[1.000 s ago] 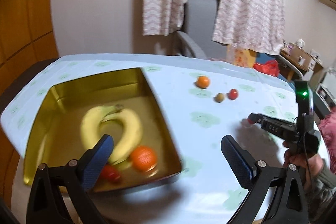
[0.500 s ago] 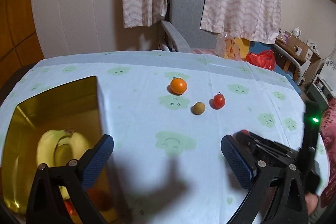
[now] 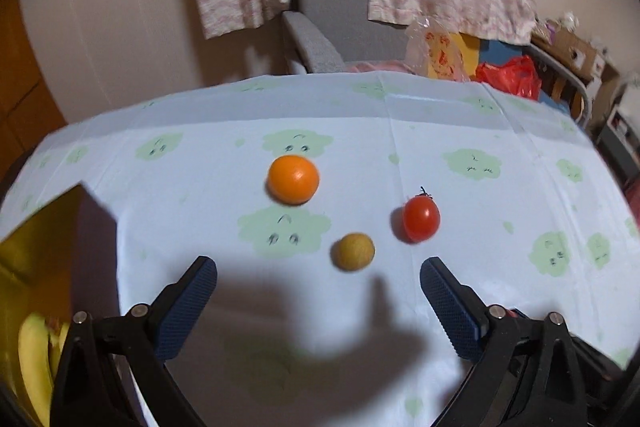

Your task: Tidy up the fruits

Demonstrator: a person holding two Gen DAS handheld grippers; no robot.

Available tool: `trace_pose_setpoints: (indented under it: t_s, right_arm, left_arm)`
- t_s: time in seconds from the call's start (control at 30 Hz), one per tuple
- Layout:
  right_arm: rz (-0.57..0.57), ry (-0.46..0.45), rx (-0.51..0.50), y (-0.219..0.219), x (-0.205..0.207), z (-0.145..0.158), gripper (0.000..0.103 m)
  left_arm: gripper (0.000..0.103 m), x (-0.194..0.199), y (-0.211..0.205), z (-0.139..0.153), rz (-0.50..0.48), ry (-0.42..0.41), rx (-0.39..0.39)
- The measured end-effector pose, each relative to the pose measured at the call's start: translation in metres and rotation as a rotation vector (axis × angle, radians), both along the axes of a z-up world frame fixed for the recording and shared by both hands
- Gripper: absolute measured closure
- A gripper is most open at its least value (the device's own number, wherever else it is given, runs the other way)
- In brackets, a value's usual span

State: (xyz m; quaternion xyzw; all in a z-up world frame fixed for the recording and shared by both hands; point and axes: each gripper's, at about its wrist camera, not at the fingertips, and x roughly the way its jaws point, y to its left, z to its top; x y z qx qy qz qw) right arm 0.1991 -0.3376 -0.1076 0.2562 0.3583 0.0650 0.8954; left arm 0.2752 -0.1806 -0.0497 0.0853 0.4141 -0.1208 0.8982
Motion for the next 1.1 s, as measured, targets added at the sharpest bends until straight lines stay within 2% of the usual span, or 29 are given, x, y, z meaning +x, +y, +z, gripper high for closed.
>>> trace_pose_setpoints:
  t_s: [0.13, 0.23, 0.33, 0.4, 0.5, 0.8, 1.03, 1.07, 1.1]
  right_arm:
    - [-0.001, -0.006, 0.018, -0.002, 0.000, -0.001, 0.075]
    - [-0.002, -0.007, 0.023, -0.003, 0.000, -0.002, 0.075]
    - [-0.002, -0.008, 0.029, -0.004, -0.001, -0.002, 0.075]
    - [-0.002, -0.008, 0.030, -0.004, -0.001, -0.003, 0.075]
    - [-0.002, -0.008, 0.029, -0.004, -0.001, -0.002, 0.075]
    - [-0.004, -0.009, 0.007, -0.001, 0.000, -0.001, 0.075]
    - [-0.009, -0.008, -0.024, 0.002, 0.000, 0.001, 0.075]
    - [-0.010, -0.008, -0.024, 0.001, 0.000, 0.000, 0.075]
    - [-0.012, -0.009, -0.024, 0.001, 0.000, 0.000, 0.075]
  left_arm:
    - [0.011, 0.014, -0.004, -0.010, -0.023, -0.004, 0.007]
    - [0.026, 0.026, -0.003, -0.020, -0.013, 0.026, -0.001]
    - [0.043, 0.027, -0.007, -0.027, -0.057, 0.016, 0.009]
    - [0.061, 0.025, -0.010, -0.029, -0.097, 0.021, -0.006]
    - [0.073, 0.022, -0.012, -0.028, -0.114, 0.011, -0.011]
    - [0.080, 0.005, 0.007, -0.026, -0.057, 0.007, -0.053]
    - [0.082, -0.010, 0.018, -0.025, -0.055, 0.020, -0.090]
    - [0.081, -0.009, 0.018, -0.022, -0.054, 0.014, -0.095]
    - [0.066, -0.009, 0.018, -0.021, -0.049, 0.010, -0.094]
